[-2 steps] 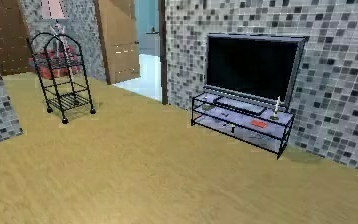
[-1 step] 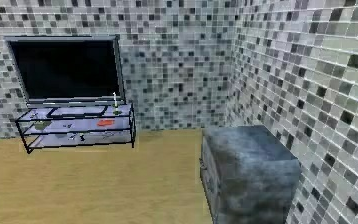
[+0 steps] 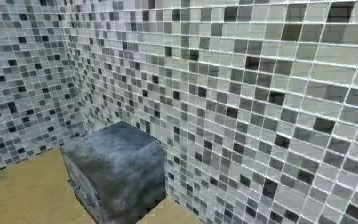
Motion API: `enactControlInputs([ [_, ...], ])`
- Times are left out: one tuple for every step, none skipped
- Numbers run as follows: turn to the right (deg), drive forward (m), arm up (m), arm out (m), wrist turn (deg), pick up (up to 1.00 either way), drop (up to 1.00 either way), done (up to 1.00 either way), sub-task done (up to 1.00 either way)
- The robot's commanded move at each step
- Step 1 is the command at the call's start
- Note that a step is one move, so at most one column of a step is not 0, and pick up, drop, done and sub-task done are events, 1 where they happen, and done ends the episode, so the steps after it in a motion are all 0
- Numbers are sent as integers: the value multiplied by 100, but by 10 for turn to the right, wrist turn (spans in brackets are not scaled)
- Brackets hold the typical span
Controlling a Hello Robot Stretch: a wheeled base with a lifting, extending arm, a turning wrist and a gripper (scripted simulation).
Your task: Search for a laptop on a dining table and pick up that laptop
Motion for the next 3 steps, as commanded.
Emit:
enactControlInputs([
  [450, 0, 0, 0, 0, 0, 0, 0, 0],
  [450, 0, 0, 0, 0, 0, 0, 0, 0],
  [240, 0, 0, 0, 0, 0, 0, 0, 0],
])
